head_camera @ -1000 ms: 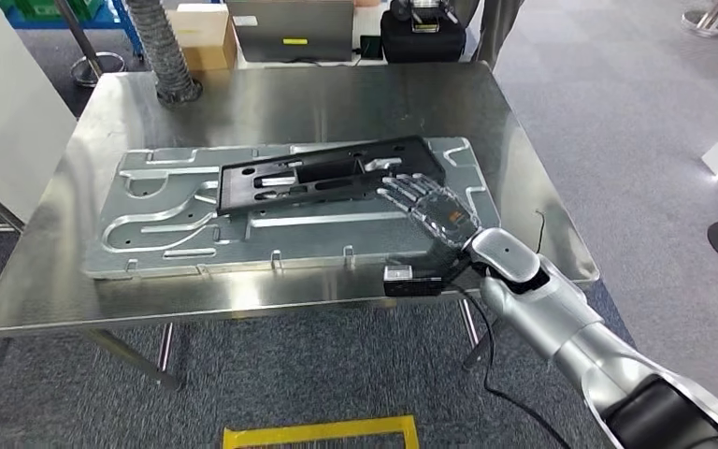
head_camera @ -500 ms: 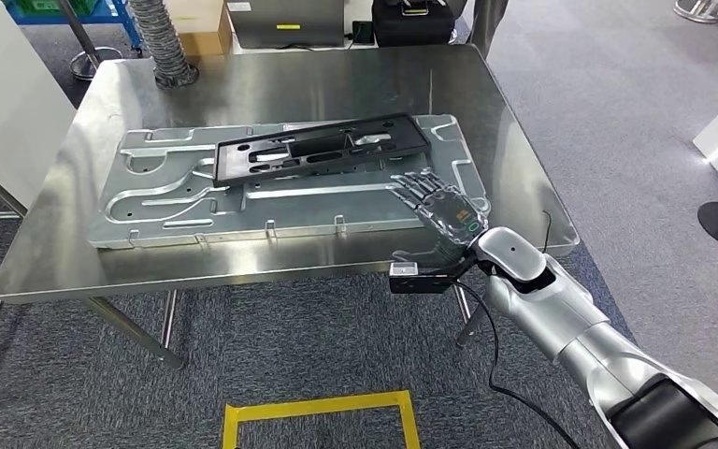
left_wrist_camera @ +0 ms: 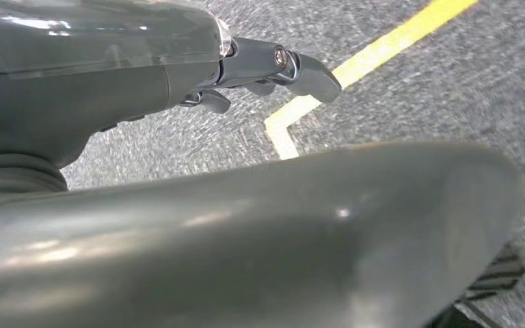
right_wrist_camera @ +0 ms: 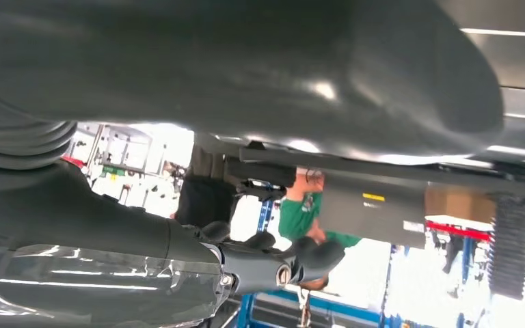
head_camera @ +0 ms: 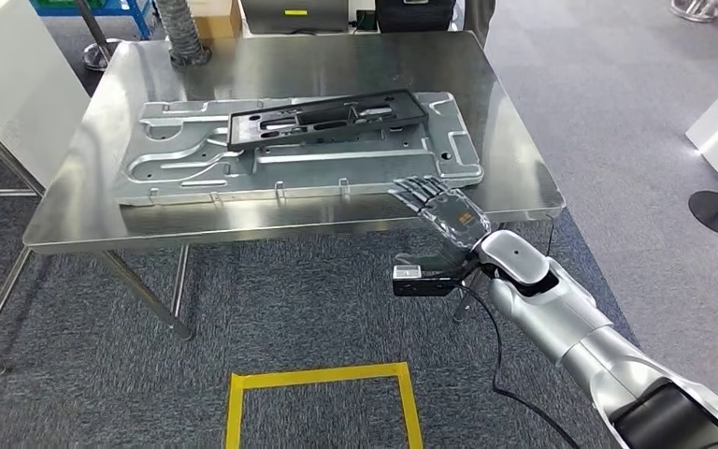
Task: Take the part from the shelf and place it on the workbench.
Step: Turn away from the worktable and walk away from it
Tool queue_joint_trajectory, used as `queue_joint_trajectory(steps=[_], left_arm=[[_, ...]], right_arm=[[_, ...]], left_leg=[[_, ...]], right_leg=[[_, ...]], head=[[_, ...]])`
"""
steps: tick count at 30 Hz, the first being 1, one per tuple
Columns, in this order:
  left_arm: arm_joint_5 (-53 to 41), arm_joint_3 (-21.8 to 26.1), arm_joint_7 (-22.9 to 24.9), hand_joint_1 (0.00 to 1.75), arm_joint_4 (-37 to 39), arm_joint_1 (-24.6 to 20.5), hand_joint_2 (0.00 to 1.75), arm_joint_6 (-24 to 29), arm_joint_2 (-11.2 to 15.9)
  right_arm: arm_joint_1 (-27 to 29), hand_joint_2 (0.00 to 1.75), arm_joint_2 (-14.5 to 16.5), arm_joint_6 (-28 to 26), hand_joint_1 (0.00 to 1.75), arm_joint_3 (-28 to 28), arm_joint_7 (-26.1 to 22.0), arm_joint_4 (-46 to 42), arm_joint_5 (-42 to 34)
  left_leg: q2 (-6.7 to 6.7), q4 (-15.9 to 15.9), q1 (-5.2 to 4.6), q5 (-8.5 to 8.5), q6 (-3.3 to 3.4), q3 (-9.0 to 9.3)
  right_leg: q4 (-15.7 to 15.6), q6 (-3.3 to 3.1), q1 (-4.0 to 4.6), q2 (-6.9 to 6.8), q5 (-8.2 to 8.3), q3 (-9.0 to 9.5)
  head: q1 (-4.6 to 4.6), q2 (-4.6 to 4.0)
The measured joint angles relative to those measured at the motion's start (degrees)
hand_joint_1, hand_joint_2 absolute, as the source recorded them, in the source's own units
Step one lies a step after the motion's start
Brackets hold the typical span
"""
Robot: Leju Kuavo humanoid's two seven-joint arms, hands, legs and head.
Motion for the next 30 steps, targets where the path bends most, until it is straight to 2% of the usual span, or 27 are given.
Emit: queue_joint_trajectory(steps=[1, 2, 3, 4, 5, 6, 7, 8, 9, 11, 12, 13, 14, 15, 16, 17, 19, 20, 21, 22, 23, 24, 25, 26, 27, 28, 30], left_arm=[[0.0, 0.0, 0.0, 0.00, 0.0, 0.0, 0.00, 0.0, 0.0], [0.0, 0.0, 0.0, 0.00, 0.0, 0.0, 0.00, 0.1, 0.0], [0.1, 0.0, -0.1, 0.00, 0.0, 0.0, 0.00, 0.1, 0.0], [0.1, 0.0, -0.1, 0.00, 0.0, 0.1, 0.00, 0.2, 0.0], [0.2, 0.0, -0.1, 0.00, 0.0, 0.1, 0.00, 0.2, 0.0], [0.3, 0.0, -0.2, 0.00, 0.0, 0.2, 0.00, 0.3, 0.0], [0.4, 0.0, -0.2, 0.00, 0.0, 0.2, 0.00, 0.4, 0.0], [0.5, 0.0, -0.2, 0.00, 0.0, 0.2, 0.00, 0.4, 0.0], [0.6, 0.0, -0.3, 0.00, 0.0, 0.2, 0.00, 0.5, 0.0], [0.8, 0.0, -0.4, 0.00, 0.0, 0.2, 0.00, 0.6, 0.0], [0.9, 0.1, -0.4, 0.00, 0.0, 0.3, 0.00, 0.7, 0.0], [1.1, 0.1, -0.4, 0.00, 0.0, 0.3, 0.00, 0.7, 0.0], [1.1, 0.2, -0.4, 0.00, 0.0, 0.5, 0.00, 0.8, 0.0], [1.2, 0.3, -0.1, 0.00, 0.0, 0.7, 0.00, 0.9, 0.0], [1.2, 0.4, 0.3, 0.00, 0.0, 0.9, 0.00, 0.9, 0.0], [1.1, 0.5, 0.8, 0.00, 0.1, 1.2, 0.00, 0.9, 0.0], [1.0, 0.6, 1.5, 0.00, 0.1, 2.1, 0.00, 0.9, 0.1], [0.9, 0.7, 1.6, 0.00, 0.1, 2.6, 0.00, 0.9, 0.2], [0.8, 0.7, 1.6, 0.00, 0.1, 3.0, 0.00, 0.9, 0.3], [0.6, 0.7, 1.6, 0.00, 0.1, 3.3, 0.00, 0.9, 0.3], [0.5, 0.7, 1.6, 0.00, 0.1, 3.5, 0.00, 0.9, 0.3], [0.3, 0.7, 1.7, 0.00, 0.1, 3.5, 0.00, 0.9, 0.4], [0.1, 0.7, 1.7, 0.00, 0.1, 3.4, 0.00, 0.9, 0.4], [0.0, 0.7, 1.7, 0.00, 0.1, 3.3, 0.00, 0.9, 0.4], [-0.1, 0.7, 1.7, 0.00, 0.1, 3.2, 0.00, 0.9, 0.4], [-0.2, 0.7, 1.8, 0.00, 0.1, 3.1, 0.00, 0.9, 0.4], [-0.5, 0.7, 1.9, 0.00, 0.1, 3.1, 0.00, 0.9, 0.4]], right_arm=[[0.2, 0.00, -0.2, 0.0, 0.00, 0.0, 0.1, 0.0, -0.1], [0.3, 0.00, -0.4, 0.0, 0.00, -0.1, 0.2, 0.0, -0.2], [0.5, 0.00, -0.7, 0.0, 0.00, -0.2, 0.3, 0.0, -0.3], [0.6, 0.00, -0.8, 0.0, 0.00, -0.3, 0.4, 0.0, -0.6], [0.9, 0.00, -1.0, -0.1, 0.00, -0.5, 0.4, 0.0, -0.8], [1.4, 0.00, -1.2, -0.3, 0.00, -0.7, 0.4, 0.0, -1.1], [1.8, 0.00, -1.3, -0.5, 0.00, -1.0, 0.5, 0.0, -1.5], [2.3, 0.00, -1.5, -0.9, 0.00, -1.4, 0.5, 0.0, -1.8], [2.7, 0.00, -1.7, -1.4, 0.00, -1.9, 0.6, 0.1, -2.2], [3.7, 0.00, -2.1, -2.7, 0.00, -3.5, 0.7, 0.2, -3.4], [4.5, 0.00, -2.4, -3.5, 0.00, -4.6, 0.8, 0.3, -4.1], [5.5, 0.00, -2.7, -4.3, 0.00, -5.9, 1.0, 0.5, -5.0], [6.7, 0.00, -3.0, -5.0, 0.00, -7.1, 1.1, 0.9, -6.0], [8.0, 0.00, -3.2, -5.5, 0.00, -8.4, 1.2, 1.6, -7.2], [9.4, 0.00, -3.3, -5.8, 0.00, -9.8, 1.3, 2.4, -8.5], [11.1, 0.00, -3.2, -6.1, 0.00, -11.3, 1.1, 3.6, -9.8], [14.7, 0.00, -2.7, -7.0, 0.00, -14.8, 0.1, 7.1, -12.2], [16.6, 0.00, -2.2, -7.5, 0.00, -16.7, -0.4, 9.4, -13.4], [18.4, 0.00, -1.6, -7.8, 0.00, -18.5, -0.7, 11.9, -14.5], [19.9, 0.00, -1.1, -7.9, 0.00, -20.3, -0.8, 14.3, -15.5], [21.2, 0.00, -0.6, -7.9, 0.00, -22.0, -0.5, 16.5, -16.5], [22.2, 0.00, -0.1, -7.9, 0.00, -23.7, -0.1, 18.6, -17.3], [23.1, 0.00, 0.4, -7.6, 0.00, -25.4, 0.5, 20.6, -18.2], [23.9, 0.00, 0.8, -7.2, 0.00, -27.0, 1.3, 22.5, -19.0], [24.6, 0.00, 1.4, -6.8, 0.00, -28.6, 2.0, 24.4, -20.0], [25.4, 0.00, 1.9, -6.2, 0.00, -30.1, 2.7, 26.3, -20.9], [27.0, 0.00, 3.2, -4.9, 0.00, -33.0, 3.9, 29.8, -22.8]], left_leg=[[0.11, -0.1, 0.06, 0.78, 0.53, -0.72], [0.22, -0.1, 0.14, 1.63, 0.94, -1.60], [0.27, -0.1, 0.09, 2.43, 1.18, -2.57], [0.30, 0.0, 0.04, 3.24, 1.24, -3.60], [0.31, 0.0, -0.01, 4.00, 1.24, -4.63], [0.32, 0.1, -0.05, 4.74, 1.20, -5.66], [0.32, 0.2, -0.09, 5.43, 1.14, -6.66], [0.30, 0.4, -0.13, 6.04, 1.06, -7.56], [0.29, 0.5, -0.17, 6.60, 0.93, -8.30], [0.22, 0.7, -0.38, 7.67, 0.49, -9.20], [0.19, 0.6, -0.39, 8.21, 0.21, -9.37], [0.15, 0.4, -0.37, 8.79, -0.11, -9.45], [0.10, 0.2, -0.35, 9.31, -0.44, -9.56], [0.04, 0.3, -0.31, 8.99, -0.72, -9.86], [-0.03, 1.2, -0.31, 7.64, -0.95, -10.34], [-0.07, 3.2, -0.30, 5.11, -1.17, -11.03], [-0.05, 10.1, -0.14, -0.98, -1.49, -12.51], [-0.04, 13.8, -0.10, -2.69, -1.68, -12.97], [-0.04, 16.3, -0.09, -2.79, -1.82, -12.83], [-0.03, 17.2, -0.08, -1.72, -1.90, -11.94], [-0.03, 16.0, -0.06, -0.05, -1.90, -10.08], [-0.09, 12.9, -0.04, 1.00, -1.80, -7.25], [-0.20, 8.4, -0.11, 0.74, -1.64, -3.86], [-0.32, 4.4, -0.18, -0.20, -1.27, -1.04], [-0.41, 1.5, -0.28, -1.37, -0.85, 0.90], [-0.46, -0.2, -0.45, -2.07, -0.34, 1.74], [-0.32, -0.6, -0.47, -1.21, 0.76, 1.24]], right_leg=[[1.4, 0.32, -0.14, 0.08, -1.88, -0.67], [3.8, 0.60, -0.26, 0.15, -4.72, -1.60], [7.4, 0.85, -0.29, 0.21, -7.99, -2.66], [11.5, 1.05, -0.32, 0.22, -10.47, -3.54], [14.9, 1.18, -0.32, 0.23, -11.55, -3.99], [17.0, 1.22, -0.32, 0.23, -11.20, -3.70], [17.1, 1.15, -0.31, 0.23, -9.84, -2.47], [15.0, 0.97, -0.29, 0.23, -8.26, -0.21], [11.3, 0.65, -0.24, 0.24, -7.46, 2.96], [2.5, 0.00, 0.06, 0.15, -8.66, 9.28], [-0.4, -0.29, 0.26, 0.12, -9.52, 11.09], [-1.9, -0.55, 0.46, 0.06, -9.84, 11.76], [-2.1, -0.88, 0.38, -0.03, -9.29, 11.49], [-2.5, -1.33, 0.30, -0.15, -8.57, 11.13], [-2.8, -1.77, 0.16, -0.30, -7.76, 10.62], [-3.1, -2.10, -0.01, -0.45, -6.90, 9.94], [-3.0, -2.34, 0.07, -0.62, -5.46, 8.27], [-2.9, -2.28, 0.10, -0.69, -4.80, 7.29], [-2.6, -2.21, 0.12, -0.75, -4.18, 6.25], [-2.3, -2.08, 0.11, -0.81, -3.59, 5.14], [-1.9, -1.91, 0.07, -0.83, -3.06, 4.03], [-1.3, -1.70, 0.03, -0.84, -2.59, 3.03], [-0.8, -1.44, 0.06, -0.80, -2.18, 2.20], [-0.4, -1.15, 0.10, -0.75, -1.77, 1.67], [-0.2, -0.81, 0.15, -0.70, -1.32, 1.40], [-0.2, -0.44, 0.16, -0.65, -0.81, 1.34], [-0.5, 0.29, -0.04, -0.52, -0.22, 1.23]], head=[[0.01, 0.00], [0.01, 0.00], [0.01, 0.00], [0.01, 0.00], [0.01, 0.00], [0.01, 0.00], [0.01, 0.00], [0.01, 0.00], [0.01, 0.00], [0.00, 0.00], [0.00, 0.00], [0.00, 0.00], [0.01, 0.00], [0.01, 0.00], [-0.01, 0.00], [-0.01, 0.00], [-0.02, 0.00], [-0.02, 0.00], [-0.02, 0.00], [-0.02, 0.00], [-0.02, 0.00], [-0.02, 0.00], [-0.02, 0.00], [-0.02, 0.00], [-0.02, 0.00], [-0.02, 0.00], [-0.01, 0.00]])
